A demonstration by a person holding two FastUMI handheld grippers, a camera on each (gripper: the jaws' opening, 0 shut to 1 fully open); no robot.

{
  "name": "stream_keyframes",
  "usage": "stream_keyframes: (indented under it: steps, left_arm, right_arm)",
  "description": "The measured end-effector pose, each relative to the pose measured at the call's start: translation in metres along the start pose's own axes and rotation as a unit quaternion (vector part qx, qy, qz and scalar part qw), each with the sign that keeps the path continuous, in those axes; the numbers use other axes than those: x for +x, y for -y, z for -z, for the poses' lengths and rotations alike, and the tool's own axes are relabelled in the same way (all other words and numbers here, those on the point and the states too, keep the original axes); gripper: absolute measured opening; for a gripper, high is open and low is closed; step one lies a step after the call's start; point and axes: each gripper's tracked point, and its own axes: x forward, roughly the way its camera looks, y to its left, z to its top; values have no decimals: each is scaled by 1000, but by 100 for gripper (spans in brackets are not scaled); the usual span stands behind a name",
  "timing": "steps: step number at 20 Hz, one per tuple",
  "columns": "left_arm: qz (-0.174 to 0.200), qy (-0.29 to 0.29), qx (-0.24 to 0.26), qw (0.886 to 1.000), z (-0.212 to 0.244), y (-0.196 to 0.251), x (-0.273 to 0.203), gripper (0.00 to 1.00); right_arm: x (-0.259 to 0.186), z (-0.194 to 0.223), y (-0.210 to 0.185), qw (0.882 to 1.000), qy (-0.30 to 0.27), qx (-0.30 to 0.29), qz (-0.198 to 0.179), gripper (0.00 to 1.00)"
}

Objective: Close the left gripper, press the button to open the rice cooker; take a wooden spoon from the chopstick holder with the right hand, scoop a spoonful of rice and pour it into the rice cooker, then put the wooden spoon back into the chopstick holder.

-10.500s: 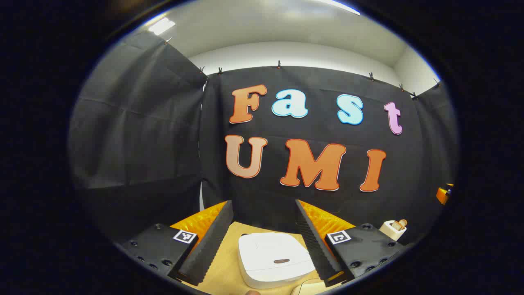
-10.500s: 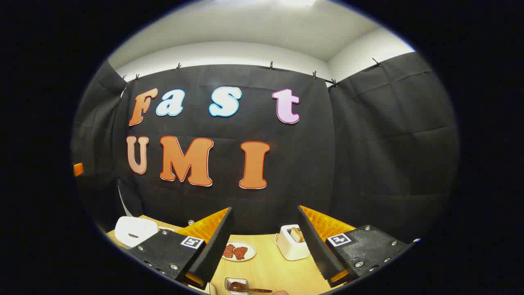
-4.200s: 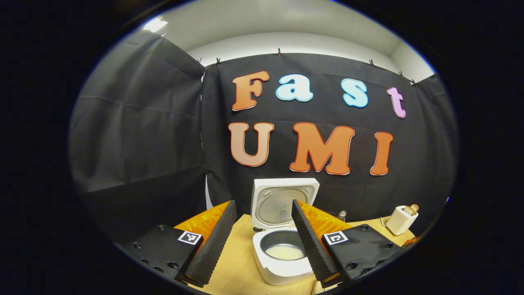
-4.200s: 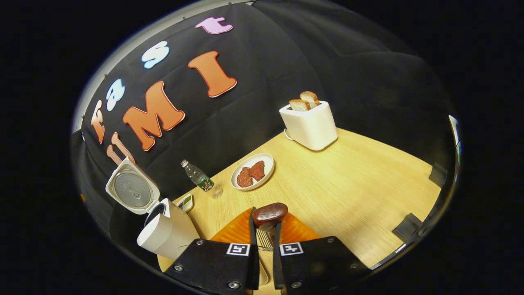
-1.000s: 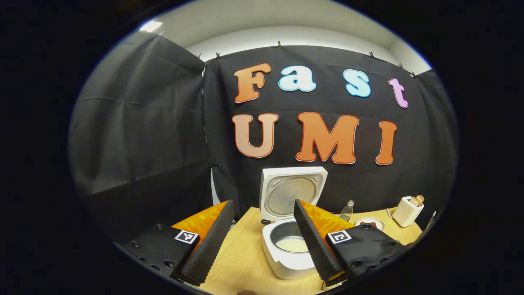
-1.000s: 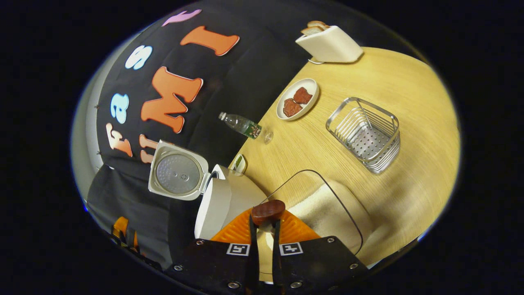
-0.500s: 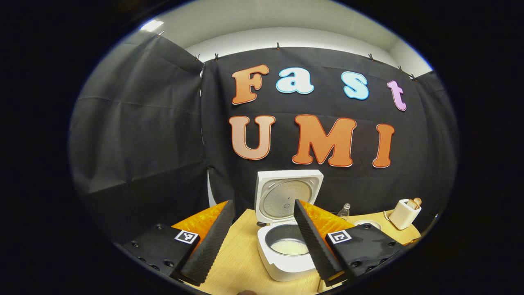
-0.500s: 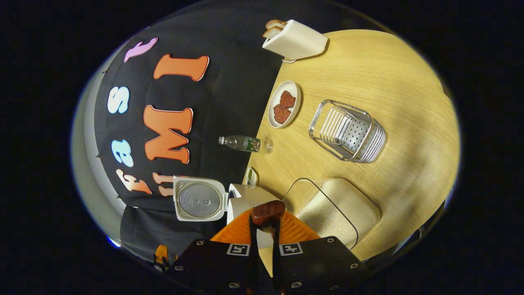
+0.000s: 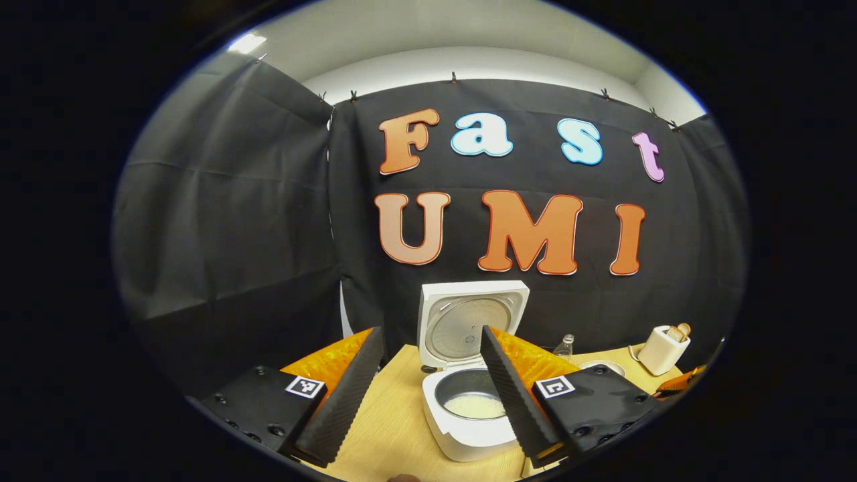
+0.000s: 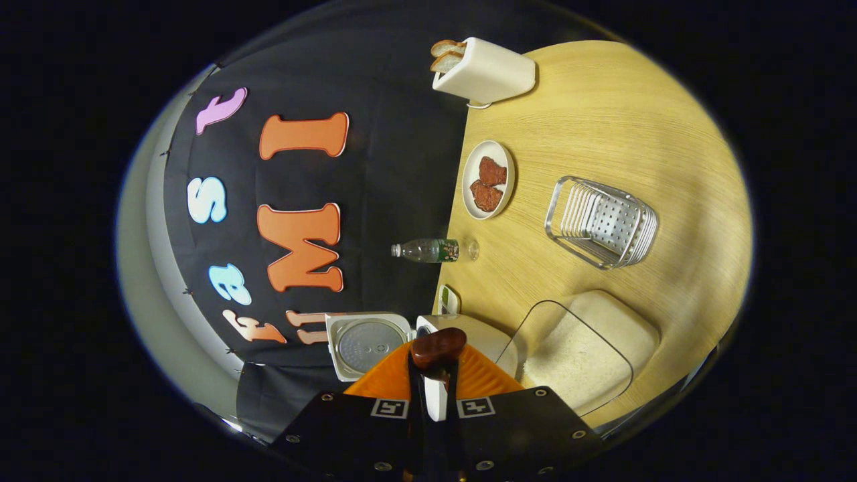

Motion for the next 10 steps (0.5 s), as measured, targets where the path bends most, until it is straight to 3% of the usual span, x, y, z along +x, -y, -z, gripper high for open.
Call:
stream_keyframes:
  steps: [10]
  left_arm:
    - [2, 8, -2, 1000, -4, -4, -4, 98]
  right_arm:
    - [32, 6, -78, 998, -15, -15, -55, 12]
